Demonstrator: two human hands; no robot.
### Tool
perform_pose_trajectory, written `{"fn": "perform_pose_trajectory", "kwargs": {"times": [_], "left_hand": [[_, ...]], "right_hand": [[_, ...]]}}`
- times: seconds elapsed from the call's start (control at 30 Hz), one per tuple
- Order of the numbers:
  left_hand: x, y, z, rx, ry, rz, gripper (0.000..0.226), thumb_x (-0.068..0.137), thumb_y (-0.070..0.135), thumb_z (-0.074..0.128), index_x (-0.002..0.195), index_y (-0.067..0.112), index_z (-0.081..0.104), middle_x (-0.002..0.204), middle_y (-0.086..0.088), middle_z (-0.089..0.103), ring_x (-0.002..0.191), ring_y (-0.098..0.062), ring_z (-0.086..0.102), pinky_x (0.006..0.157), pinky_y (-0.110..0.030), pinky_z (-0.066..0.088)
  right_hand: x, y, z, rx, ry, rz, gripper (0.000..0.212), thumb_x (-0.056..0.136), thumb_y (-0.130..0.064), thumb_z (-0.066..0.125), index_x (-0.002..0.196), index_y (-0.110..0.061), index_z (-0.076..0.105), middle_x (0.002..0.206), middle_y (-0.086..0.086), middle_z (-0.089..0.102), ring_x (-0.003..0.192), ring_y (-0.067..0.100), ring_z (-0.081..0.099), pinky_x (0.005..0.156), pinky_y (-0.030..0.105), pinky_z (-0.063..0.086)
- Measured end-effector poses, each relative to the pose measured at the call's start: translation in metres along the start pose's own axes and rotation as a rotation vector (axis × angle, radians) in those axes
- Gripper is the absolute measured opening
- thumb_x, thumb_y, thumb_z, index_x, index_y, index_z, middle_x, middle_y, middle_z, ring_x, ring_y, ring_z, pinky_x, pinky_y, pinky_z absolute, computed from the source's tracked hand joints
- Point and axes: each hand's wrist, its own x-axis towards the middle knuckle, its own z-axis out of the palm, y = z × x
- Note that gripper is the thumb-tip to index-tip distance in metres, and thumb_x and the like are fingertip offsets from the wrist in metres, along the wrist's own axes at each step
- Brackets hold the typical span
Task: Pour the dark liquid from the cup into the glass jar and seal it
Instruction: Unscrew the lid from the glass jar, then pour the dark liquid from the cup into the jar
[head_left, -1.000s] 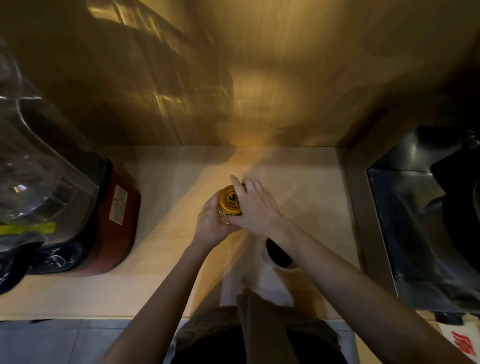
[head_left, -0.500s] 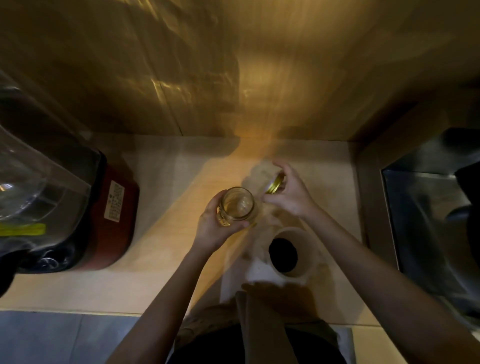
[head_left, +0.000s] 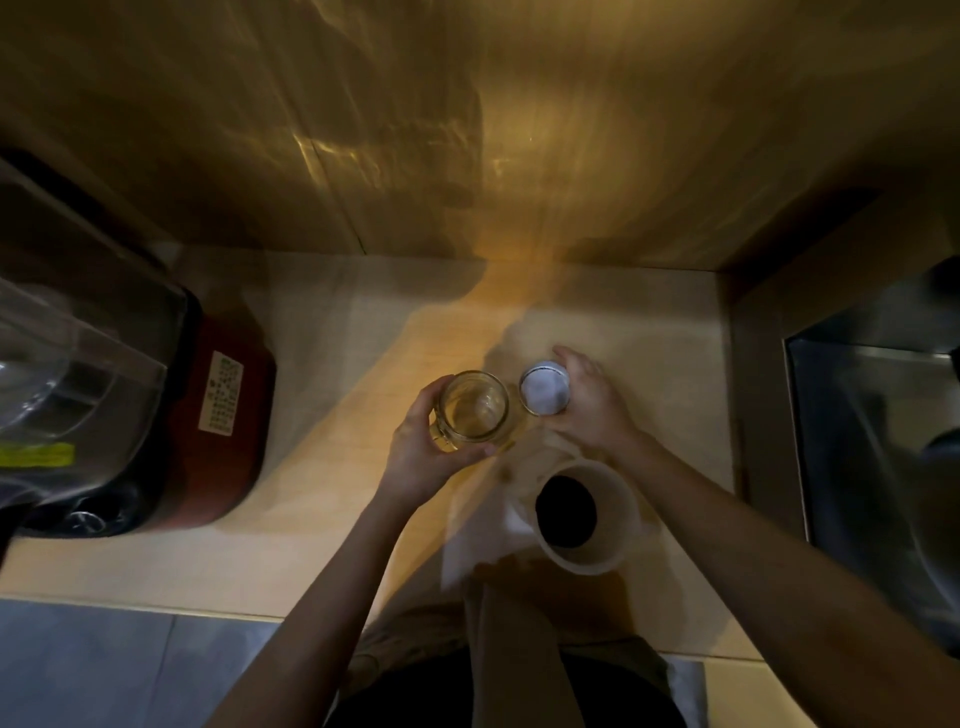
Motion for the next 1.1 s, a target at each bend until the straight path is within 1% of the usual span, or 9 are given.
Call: {"fn": "perform_pose_trajectory", "kwargs": {"times": [0.13, 0.23, 0.33, 0.5, 0.67, 0.8, 0.9, 1.0, 1.1], "left_hand": [[0.0, -0.001, -0.001, 0.005, -0.002, -0.005, 0.092, 0.047, 0.045, 0.081, 0.128, 0.028, 0.042, 0.127, 0.006, 0.057, 0.117, -0.009, 0.051, 0.095, -0.027, 0.042], [0.0, -0.001, -0.001, -0.003, -0.008, -0.001, 0.092, 0.045, 0.049, 0.078, 0.127, 0.03, 0.042, 0.125, 0.008, 0.056, 0.115, -0.008, 0.051, 0.094, -0.027, 0.042], [0.0, -0.001, 0.0, -0.011, -0.015, -0.001, 0.089, 0.047, 0.044, 0.08, 0.126, 0.031, 0.042, 0.123, 0.01, 0.056, 0.113, -0.006, 0.05, 0.088, -0.016, 0.04], [-0.001, -0.001, 0.0, -0.007, -0.014, 0.021, 0.085, 0.052, 0.037, 0.081, 0.126, 0.03, 0.04, 0.121, 0.012, 0.053, 0.112, -0.006, 0.048, 0.083, -0.007, 0.035], [-0.003, 0.001, 0.001, -0.02, -0.021, 0.031, 0.091, 0.049, 0.044, 0.08, 0.128, 0.026, 0.04, 0.12, 0.01, 0.051, 0.113, -0.008, 0.047, 0.091, -0.022, 0.036], [-0.005, 0.002, 0.002, 0.016, -0.019, 0.044, 0.087, 0.058, 0.033, 0.081, 0.133, 0.023, 0.038, 0.122, 0.01, 0.049, 0.113, -0.009, 0.046, 0.091, -0.023, 0.034], [-0.007, 0.003, 0.002, 0.062, -0.025, 0.059, 0.097, 0.053, 0.05, 0.075, 0.137, 0.024, 0.034, 0.13, 0.007, 0.05, 0.119, -0.013, 0.047, 0.095, -0.027, 0.037], [-0.007, 0.001, 0.005, 0.13, -0.007, 0.027, 0.102, 0.061, 0.045, 0.076, 0.144, 0.018, 0.022, 0.147, -0.008, 0.04, 0.134, -0.025, 0.039, 0.107, -0.034, 0.034], [-0.013, -0.006, 0.007, 0.153, 0.028, 0.037, 0.094, 0.065, 0.047, 0.072, 0.142, 0.019, 0.026, 0.144, -0.011, 0.043, 0.13, -0.029, 0.043, 0.107, -0.042, 0.037]], "right_hand": [[0.003, 0.001, 0.004, -0.137, -0.013, -0.004, 0.089, 0.067, -0.029, 0.082, 0.14, -0.008, 0.034, 0.139, 0.01, 0.043, 0.128, 0.027, 0.035, 0.103, 0.029, 0.027], [0.004, 0.0, 0.003, -0.185, -0.068, 0.025, 0.099, 0.065, -0.031, 0.083, 0.143, -0.008, 0.027, 0.141, 0.01, 0.038, 0.131, 0.027, 0.031, 0.106, 0.032, 0.027], [0.002, -0.004, -0.005, -0.198, -0.107, 0.032, 0.101, 0.067, -0.032, 0.082, 0.144, -0.005, 0.022, 0.144, 0.012, 0.035, 0.132, 0.03, 0.029, 0.107, 0.035, 0.027], [-0.009, -0.003, -0.031, 0.054, -0.023, 0.105, 0.04, 0.078, -0.018, 0.07, 0.114, -0.003, 0.057, 0.113, 0.015, 0.062, 0.105, 0.03, 0.056, 0.089, 0.036, 0.046], [-0.044, -0.004, -0.052, 0.251, 0.05, 0.159, 0.007, 0.087, -0.009, 0.061, 0.087, -0.009, 0.068, 0.083, 0.006, 0.064, 0.081, 0.016, 0.057, 0.071, 0.023, 0.04], [-0.078, -0.006, -0.05, 0.387, 0.1, 0.215, 0.021, 0.09, -0.011, 0.055, 0.071, -0.009, 0.063, 0.071, 0.011, 0.063, 0.066, 0.017, 0.054, 0.065, 0.024, 0.042], [-0.104, -0.008, -0.044, 0.54, 0.175, 0.271, 0.028, 0.094, -0.014, 0.052, 0.071, -0.006, 0.065, 0.067, 0.01, 0.062, 0.057, 0.007, 0.055, 0.062, 0.015, 0.043], [-0.132, -0.009, -0.028, 0.633, 0.3, 0.332, 0.032, 0.095, -0.019, 0.051, 0.072, -0.004, 0.066, 0.068, 0.006, 0.062, 0.063, 0.008, 0.053, 0.06, 0.016, 0.04], [-0.157, -0.004, -0.004, 0.678, 0.453, 0.372, 0.031, 0.095, -0.017, 0.051, 0.078, 0.005, 0.066, 0.074, 0.018, 0.064, 0.071, 0.016, 0.052, 0.065, 0.027, 0.039]]}}
